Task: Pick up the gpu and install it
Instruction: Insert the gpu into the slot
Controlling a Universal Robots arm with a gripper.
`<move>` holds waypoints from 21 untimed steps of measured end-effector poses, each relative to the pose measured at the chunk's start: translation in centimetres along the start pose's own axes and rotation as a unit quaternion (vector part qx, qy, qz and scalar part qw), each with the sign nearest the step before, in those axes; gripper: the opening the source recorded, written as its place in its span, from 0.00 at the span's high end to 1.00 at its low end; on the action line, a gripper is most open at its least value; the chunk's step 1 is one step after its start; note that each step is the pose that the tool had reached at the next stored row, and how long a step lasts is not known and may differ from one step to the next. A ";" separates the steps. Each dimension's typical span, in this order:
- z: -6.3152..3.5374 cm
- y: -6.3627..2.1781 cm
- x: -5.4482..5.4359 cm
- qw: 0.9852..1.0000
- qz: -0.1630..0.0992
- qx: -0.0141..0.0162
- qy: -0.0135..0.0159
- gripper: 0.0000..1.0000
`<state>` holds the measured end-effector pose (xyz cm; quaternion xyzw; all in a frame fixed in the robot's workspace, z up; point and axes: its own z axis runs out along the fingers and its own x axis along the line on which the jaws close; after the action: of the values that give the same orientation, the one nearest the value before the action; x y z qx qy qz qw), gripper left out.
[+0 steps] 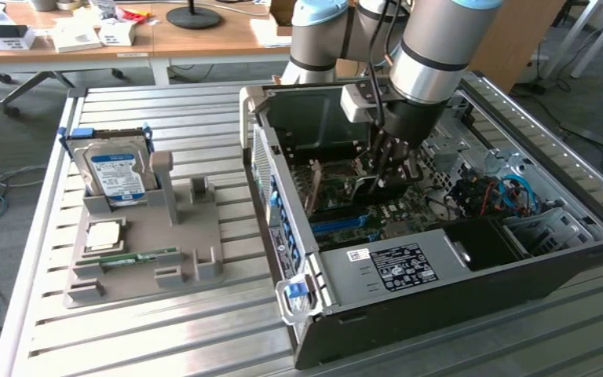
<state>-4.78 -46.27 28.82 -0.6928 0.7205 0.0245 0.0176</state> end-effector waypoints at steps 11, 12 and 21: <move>0.00 0.00 0.2 1.000 0.000 0.000 -0.008 0.74; -0.01 0.00 0.2 1.000 0.000 0.000 -0.008 0.74; -0.03 -0.02 0.6 1.000 0.000 0.000 -0.008 0.74</move>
<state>-4.79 -46.92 28.82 -0.6927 0.7202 0.0303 0.0232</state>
